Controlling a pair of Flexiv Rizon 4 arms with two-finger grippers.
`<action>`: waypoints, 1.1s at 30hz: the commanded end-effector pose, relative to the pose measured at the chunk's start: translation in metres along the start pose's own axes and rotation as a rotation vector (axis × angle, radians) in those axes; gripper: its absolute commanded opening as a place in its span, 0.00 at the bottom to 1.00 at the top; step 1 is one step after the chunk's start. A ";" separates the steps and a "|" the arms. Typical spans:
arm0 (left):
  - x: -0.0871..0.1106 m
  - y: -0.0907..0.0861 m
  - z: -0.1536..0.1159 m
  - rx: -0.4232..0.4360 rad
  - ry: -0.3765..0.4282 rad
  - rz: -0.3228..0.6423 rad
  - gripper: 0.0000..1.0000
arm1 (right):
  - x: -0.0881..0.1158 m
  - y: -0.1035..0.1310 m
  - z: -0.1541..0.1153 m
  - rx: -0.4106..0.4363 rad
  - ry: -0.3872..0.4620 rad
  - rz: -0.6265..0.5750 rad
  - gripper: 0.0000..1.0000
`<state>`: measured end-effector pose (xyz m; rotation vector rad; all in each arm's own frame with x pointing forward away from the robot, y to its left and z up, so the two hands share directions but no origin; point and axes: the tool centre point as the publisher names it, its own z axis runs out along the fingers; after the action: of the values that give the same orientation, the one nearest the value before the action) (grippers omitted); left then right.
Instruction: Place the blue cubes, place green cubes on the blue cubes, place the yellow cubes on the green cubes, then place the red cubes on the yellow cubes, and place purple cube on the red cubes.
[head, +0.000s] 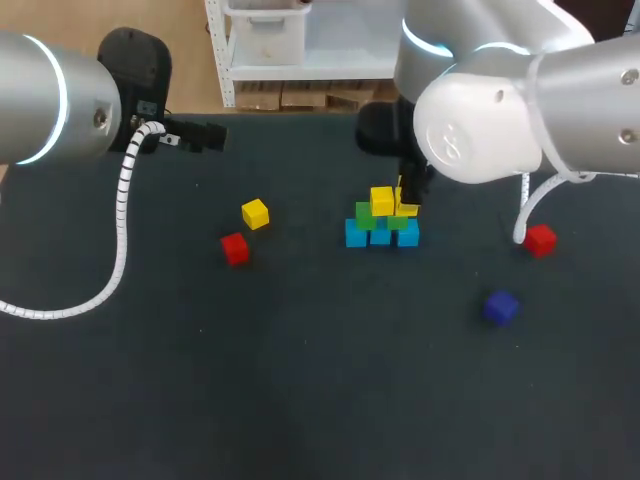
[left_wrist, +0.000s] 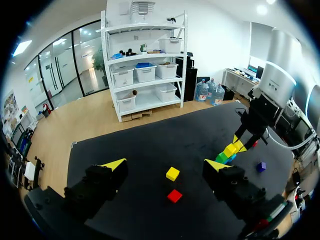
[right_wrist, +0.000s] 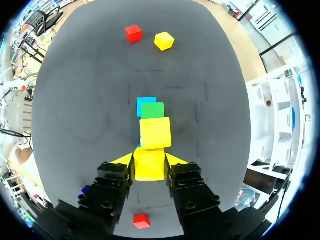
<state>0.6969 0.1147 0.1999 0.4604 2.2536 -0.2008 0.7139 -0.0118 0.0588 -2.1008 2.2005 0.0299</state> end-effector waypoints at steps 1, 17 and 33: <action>0.000 0.001 0.000 0.003 0.001 0.000 1.00 | -0.001 -0.003 0.001 -0.005 0.002 -0.001 0.00; 0.000 0.001 0.000 0.003 0.001 0.000 1.00 | 0.000 -0.003 0.002 -0.004 0.008 -0.002 0.09; 0.000 0.001 0.000 0.003 0.001 0.000 1.00 | 0.000 -0.002 0.004 -0.001 0.012 0.000 0.66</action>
<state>0.6969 0.1147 0.1999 0.4604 2.2536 -0.2008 0.7162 -0.0119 0.0551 -2.1085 2.2073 0.0191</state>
